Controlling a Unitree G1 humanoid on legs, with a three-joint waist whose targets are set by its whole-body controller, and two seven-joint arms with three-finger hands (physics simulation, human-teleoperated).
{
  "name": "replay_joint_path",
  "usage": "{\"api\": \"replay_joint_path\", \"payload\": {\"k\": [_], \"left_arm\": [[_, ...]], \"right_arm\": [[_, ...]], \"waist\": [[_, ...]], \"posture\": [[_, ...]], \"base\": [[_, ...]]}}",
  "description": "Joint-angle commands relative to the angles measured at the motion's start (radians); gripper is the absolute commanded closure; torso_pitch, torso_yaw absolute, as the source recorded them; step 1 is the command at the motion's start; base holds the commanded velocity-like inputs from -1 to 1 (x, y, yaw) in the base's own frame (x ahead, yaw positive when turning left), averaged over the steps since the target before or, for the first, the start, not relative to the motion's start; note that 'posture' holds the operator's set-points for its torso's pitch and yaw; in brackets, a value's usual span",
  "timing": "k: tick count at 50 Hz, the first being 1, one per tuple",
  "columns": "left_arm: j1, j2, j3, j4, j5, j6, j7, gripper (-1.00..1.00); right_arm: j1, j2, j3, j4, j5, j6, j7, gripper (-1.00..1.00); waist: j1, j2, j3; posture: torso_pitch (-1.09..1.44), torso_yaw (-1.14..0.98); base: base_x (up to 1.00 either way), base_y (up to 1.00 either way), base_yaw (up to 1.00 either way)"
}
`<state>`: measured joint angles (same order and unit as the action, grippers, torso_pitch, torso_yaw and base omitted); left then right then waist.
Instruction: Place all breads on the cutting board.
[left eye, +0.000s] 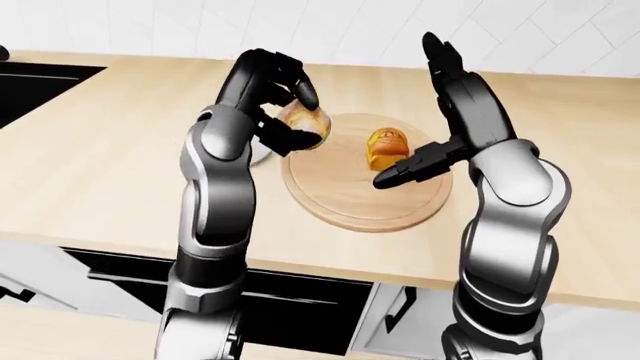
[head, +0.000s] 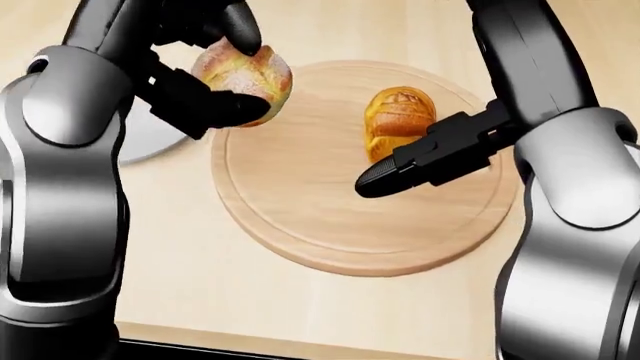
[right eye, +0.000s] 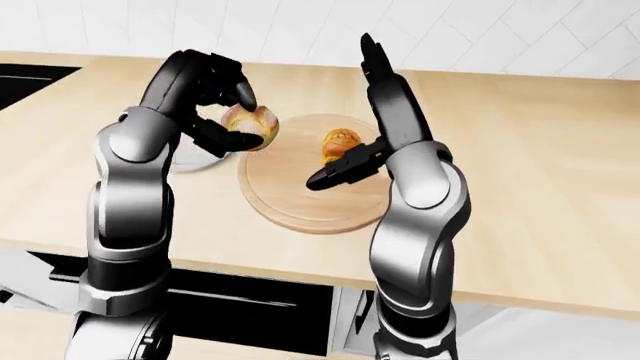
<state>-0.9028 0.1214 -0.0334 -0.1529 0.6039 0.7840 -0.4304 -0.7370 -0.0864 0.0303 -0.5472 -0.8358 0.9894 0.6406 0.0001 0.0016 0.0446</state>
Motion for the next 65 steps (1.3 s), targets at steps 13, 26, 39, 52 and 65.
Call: {"api": "replay_joint_path", "payload": {"k": [13,26,39,52,65], "left_arm": [[-0.010,-0.098,-0.034,0.026,0.058,-0.094,0.027,0.61],[0.030,-0.158,-0.058,0.101,0.071,-0.170,0.074,0.09],[0.086,-0.174,-0.066,0.125,0.103,-0.223,0.081,-0.25],[0.068,-0.146,-0.044,0.005,0.133,-0.149,-0.005,-0.65],[-0.024,0.087,0.077,-0.464,0.150,0.241,-0.252,-1.00]], "right_arm": [[-0.043,-0.012,0.000,-0.027,-0.002,-0.002,-0.008,-1.00],[-0.030,-0.013,-0.005,-0.035,0.004,-0.007,-0.008,-1.00],[-0.006,-0.013,-0.006,-0.034,0.029,-0.021,-0.033,-1.00],[-0.040,-0.056,-0.026,-0.065,0.015,0.030,0.017,-1.00],[-0.047,-0.287,-0.104,-0.298,-0.331,0.225,0.428,-1.00]], "waist": [[0.004,-0.009,-0.030],[0.005,-0.013,-0.032],[0.005,-0.014,-0.036],[0.004,-0.014,-0.035],[0.004,-0.011,-0.014]], "posture": [[0.00,0.00],[0.00,0.00],[0.00,0.00],[0.00,0.00],[0.00,0.00]], "base": [[0.00,0.00,0.00],[0.00,0.00,0.00],[0.00,0.00,0.00],[0.00,0.00,0.00],[0.00,0.00,0.00]]}}
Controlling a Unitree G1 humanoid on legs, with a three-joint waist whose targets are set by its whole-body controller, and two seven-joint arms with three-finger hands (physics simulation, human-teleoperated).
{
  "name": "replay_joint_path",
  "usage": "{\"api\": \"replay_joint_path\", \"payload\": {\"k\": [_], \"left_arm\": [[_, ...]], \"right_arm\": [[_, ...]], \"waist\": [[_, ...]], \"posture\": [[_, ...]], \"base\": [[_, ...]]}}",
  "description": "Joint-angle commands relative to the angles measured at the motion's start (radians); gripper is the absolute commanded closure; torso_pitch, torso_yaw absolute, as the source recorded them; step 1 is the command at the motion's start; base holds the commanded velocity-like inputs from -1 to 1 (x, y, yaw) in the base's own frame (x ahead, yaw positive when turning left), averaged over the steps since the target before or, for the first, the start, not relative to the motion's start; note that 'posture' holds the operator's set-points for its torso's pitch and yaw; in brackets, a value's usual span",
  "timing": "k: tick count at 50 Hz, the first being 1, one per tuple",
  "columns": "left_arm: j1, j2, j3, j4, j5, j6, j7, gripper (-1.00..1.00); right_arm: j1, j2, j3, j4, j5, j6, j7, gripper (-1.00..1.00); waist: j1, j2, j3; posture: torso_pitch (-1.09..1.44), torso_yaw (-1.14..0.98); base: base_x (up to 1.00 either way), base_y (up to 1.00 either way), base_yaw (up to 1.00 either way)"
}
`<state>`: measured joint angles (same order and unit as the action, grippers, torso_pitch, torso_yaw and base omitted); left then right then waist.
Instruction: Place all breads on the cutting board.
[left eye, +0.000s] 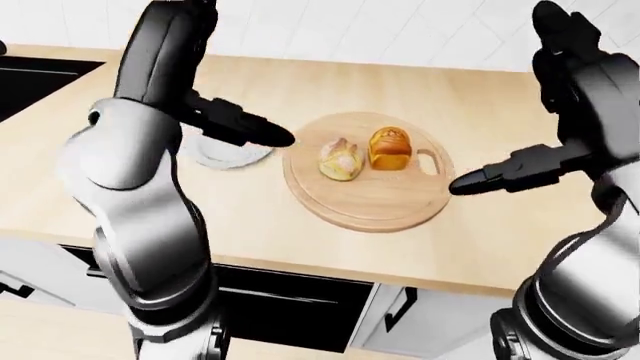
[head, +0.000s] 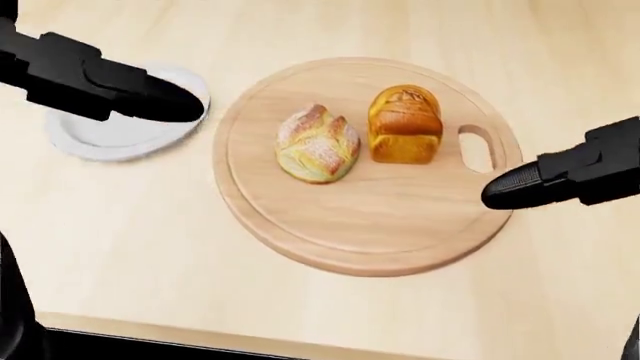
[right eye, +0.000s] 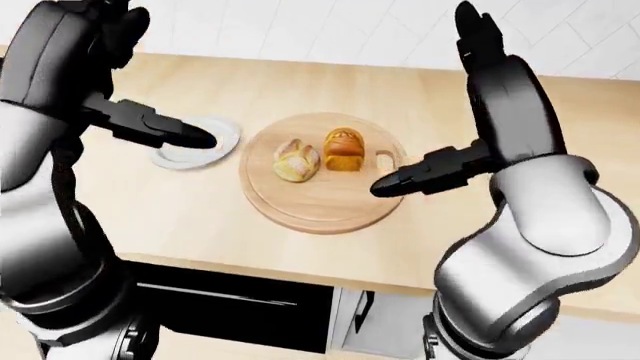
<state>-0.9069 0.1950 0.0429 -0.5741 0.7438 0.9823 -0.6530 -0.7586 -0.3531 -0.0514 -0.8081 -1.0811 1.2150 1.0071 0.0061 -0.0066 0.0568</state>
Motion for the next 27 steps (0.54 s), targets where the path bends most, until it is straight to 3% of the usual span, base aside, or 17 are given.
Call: {"api": "replay_joint_path", "payload": {"k": [1,5,10,15,19,21,23,27], "left_arm": [[-0.019,0.031,0.001,-0.089,0.023,0.085,-0.053,-1.00],[0.039,0.068,0.039,-0.215,0.025,0.161,-0.082,-1.00],[0.135,0.129,0.113,-0.366,-0.024,0.250,-0.083,-1.00],[0.120,0.292,0.288,-0.467,-0.132,0.403,-0.112,-1.00],[0.136,0.357,0.418,-0.473,-0.226,0.417,-0.112,-1.00],[0.144,0.385,0.475,-0.473,-0.271,0.424,-0.106,-1.00],[0.159,0.415,0.527,-0.473,-0.322,0.430,-0.092,-1.00],[0.201,0.441,0.606,-0.473,-0.428,0.418,-0.038,-1.00]], "right_arm": [[-0.030,-0.036,-0.036,-0.062,-0.126,0.015,0.114,-1.00],[-0.011,-0.047,-0.092,-0.135,-0.260,0.014,0.267,-1.00],[0.050,-0.033,-0.158,-0.208,-0.300,-0.003,0.329,-1.00],[0.070,-0.078,-0.260,-0.239,-0.297,-0.004,0.393,-1.00],[0.093,-0.107,-0.367,-0.239,-0.197,-0.015,0.359,-1.00],[0.119,-0.127,-0.418,-0.239,-0.096,-0.005,0.281,-1.00],[0.153,-0.160,-0.500,-0.229,0.062,0.036,0.163,-1.00],[0.224,-0.174,-0.703,-0.176,0.430,-0.014,-0.081,-1.00]], "waist": [[-0.002,-0.002,-0.023],[-0.002,0.000,-0.013],[-0.007,0.004,-0.016],[-0.010,0.009,-0.013],[-0.011,0.012,-0.007],[-0.009,0.014,-0.008],[-0.008,0.014,-0.010],[-0.006,0.010,-0.009]], "posture": [[0.00,0.00],[0.00,0.00],[0.00,0.00],[0.00,0.00],[0.00,0.00],[0.00,0.00],[0.00,0.00],[0.00,0.00]], "base": [[0.00,0.00,0.00],[0.00,0.00,0.00],[0.00,0.00,0.00],[0.00,0.00,0.00],[0.00,0.00,0.00],[0.00,0.00,0.00],[0.00,0.00,0.00],[0.00,0.00,0.00]]}}
